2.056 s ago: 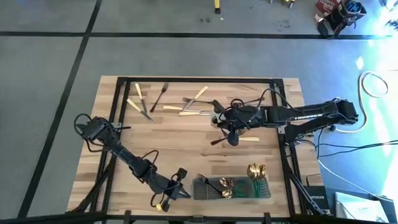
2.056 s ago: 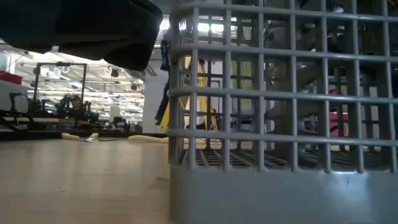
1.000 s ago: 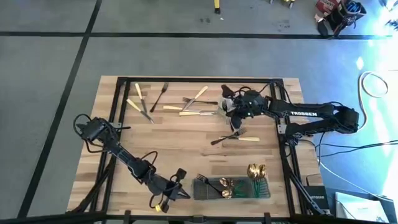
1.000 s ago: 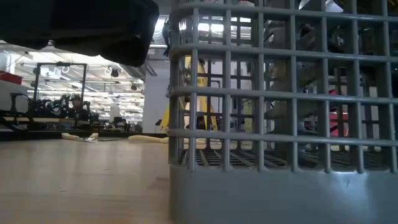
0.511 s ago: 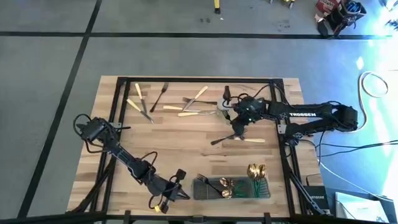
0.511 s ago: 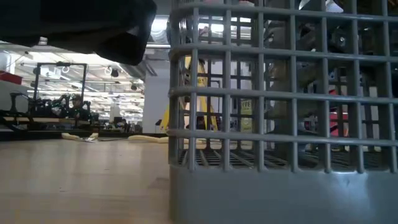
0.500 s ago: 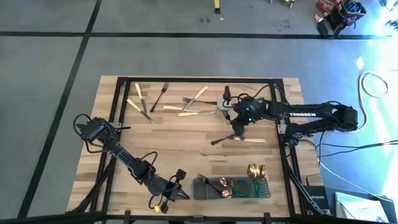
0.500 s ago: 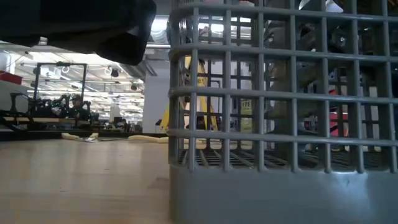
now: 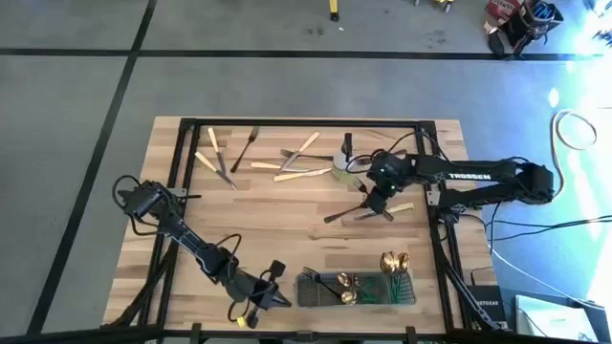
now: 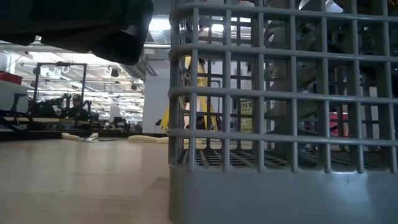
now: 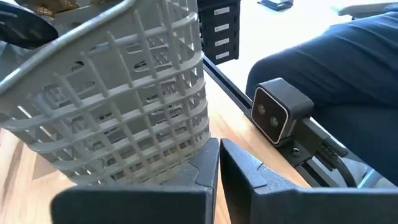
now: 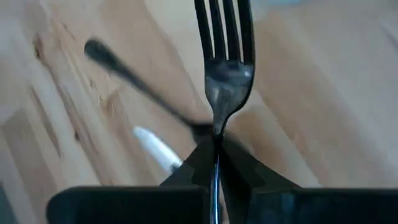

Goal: Sort silverware
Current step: Put the middle right black fork into the gray cutlery rack

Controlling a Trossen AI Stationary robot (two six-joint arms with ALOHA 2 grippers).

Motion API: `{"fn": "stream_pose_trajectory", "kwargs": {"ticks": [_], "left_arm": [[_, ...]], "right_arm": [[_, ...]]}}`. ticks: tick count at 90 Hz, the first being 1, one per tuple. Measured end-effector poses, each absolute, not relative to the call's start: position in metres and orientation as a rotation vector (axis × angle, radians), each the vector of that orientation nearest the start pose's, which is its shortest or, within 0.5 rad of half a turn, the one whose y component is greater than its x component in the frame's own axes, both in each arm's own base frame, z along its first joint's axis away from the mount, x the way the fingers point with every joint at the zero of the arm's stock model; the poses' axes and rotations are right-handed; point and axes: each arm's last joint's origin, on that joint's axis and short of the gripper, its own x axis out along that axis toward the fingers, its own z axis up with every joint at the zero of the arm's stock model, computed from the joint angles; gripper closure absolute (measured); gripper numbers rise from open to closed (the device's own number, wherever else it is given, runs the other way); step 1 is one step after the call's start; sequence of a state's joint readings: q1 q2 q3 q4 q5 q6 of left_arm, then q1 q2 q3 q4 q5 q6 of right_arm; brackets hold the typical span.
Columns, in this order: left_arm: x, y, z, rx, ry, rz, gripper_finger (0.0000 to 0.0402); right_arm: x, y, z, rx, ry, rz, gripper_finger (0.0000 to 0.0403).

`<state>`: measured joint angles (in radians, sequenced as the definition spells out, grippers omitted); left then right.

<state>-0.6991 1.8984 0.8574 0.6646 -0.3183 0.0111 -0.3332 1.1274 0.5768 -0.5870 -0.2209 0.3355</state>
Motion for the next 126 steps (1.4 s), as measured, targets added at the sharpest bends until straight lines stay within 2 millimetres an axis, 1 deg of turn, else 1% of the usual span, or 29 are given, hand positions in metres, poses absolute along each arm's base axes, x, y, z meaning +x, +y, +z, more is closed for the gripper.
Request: {"fn": "stream_pose_trajectory", "kwargs": {"ticks": [12,26,40,50,58,68,75,86,95,103,109,116,126], "left_arm": [[0.288,-0.231,0.137,0.198,0.33,-0.379,0.0402],[0.288,-0.231,0.137,0.198,0.33,-0.379,0.0402],[0.288,-0.231,0.137,0.2,0.33,-0.38,0.0402],[0.288,-0.231,0.138,0.208,0.324,-0.382,0.0402],[0.288,-0.231,0.138,0.212,0.313,-0.383,0.0402],[0.289,-0.231,0.139,0.21,0.306,-0.383,0.0402],[0.289,-0.232,0.14,0.207,0.296,-0.384,0.0402],[0.289,-0.232,0.14,0.207,0.296,-0.383,0.0402],[0.289,-0.231,0.14,0.206,0.295,-0.38,0.0402],[0.289,-0.231,0.141,0.206,0.292,-0.379,0.0402],[0.29,-0.231,0.141,0.205,0.289,-0.379,0.0402],[0.29,-0.231,0.141,0.205,0.29,-0.378,0.0402],[0.29,-0.231,0.141,0.201,0.291,-0.378,0.0402]], "right_arm": [[0.169,-0.05,0.194,0.642,1.095,-0.256,0.0403],[0.159,-0.039,0.227,0.657,1.027,-0.195,0.0403],[0.152,-0.018,0.272,0.644,0.818,-0.099,0.0403],[0.15,-0.001,0.298,0.599,0.616,-0.019,0.0403],[0.155,0.015,0.315,0.547,0.444,0.057,0.0403],[0.17,0.034,0.324,0.476,0.311,0.131,0.0403],[0.186,0.05,0.326,0.417,0.243,0.199,0.0403],[0.216,0.077,0.321,0.376,0.157,0.305,0.0403],[0.237,0.099,0.306,0.358,0.147,0.336,0.0403],[0.252,0.111,0.289,0.352,0.185,0.34,0.0403],[0.261,0.118,0.275,0.342,0.222,0.34,0.0403],[0.269,0.125,0.264,0.337,0.232,0.344,0.0403],[0.272,0.136,0.264,0.339,0.164,0.387,0.0403]]}}
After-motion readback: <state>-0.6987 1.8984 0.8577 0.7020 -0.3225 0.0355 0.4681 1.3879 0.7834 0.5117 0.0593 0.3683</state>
